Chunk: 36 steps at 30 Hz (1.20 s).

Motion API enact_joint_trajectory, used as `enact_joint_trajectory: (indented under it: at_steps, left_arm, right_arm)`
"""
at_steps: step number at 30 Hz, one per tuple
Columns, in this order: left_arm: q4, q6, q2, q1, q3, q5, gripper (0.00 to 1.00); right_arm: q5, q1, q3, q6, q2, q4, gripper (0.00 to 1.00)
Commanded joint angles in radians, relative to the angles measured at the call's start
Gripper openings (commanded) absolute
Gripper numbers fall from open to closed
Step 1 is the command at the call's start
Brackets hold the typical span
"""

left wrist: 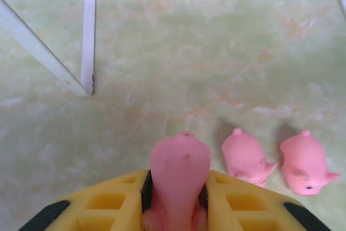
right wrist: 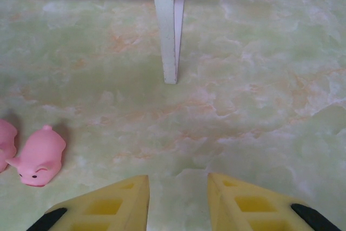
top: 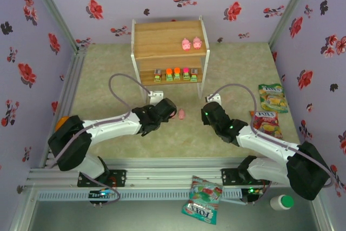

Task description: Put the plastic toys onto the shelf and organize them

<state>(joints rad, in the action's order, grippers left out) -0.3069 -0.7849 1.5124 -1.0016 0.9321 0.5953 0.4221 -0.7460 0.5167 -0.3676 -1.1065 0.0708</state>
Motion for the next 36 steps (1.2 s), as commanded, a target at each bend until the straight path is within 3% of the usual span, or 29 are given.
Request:
enact_joint_trajectory:
  at_steps: [1, 19, 36]
  left_arm:
    - [-0.098, 0.038, -0.052, -0.009, 0.059, 0.05, 0.31]
    - [-0.349, 0.161, -0.115, -0.017, 0.421, 0.051, 0.32]
    - [-0.45, 0.271, 0.063, -0.014, 0.848, 0.041, 0.33]
  right_arm:
    - [0.018, 0.007, 0.006, -0.003, -0.006, -0.02, 0.34]
    - [0.005, 0.007, 0.007, -0.007, -0.001, -0.022, 0.34]
    - [0.001, 0.007, 0.005, -0.01, 0.005, -0.02, 0.34]
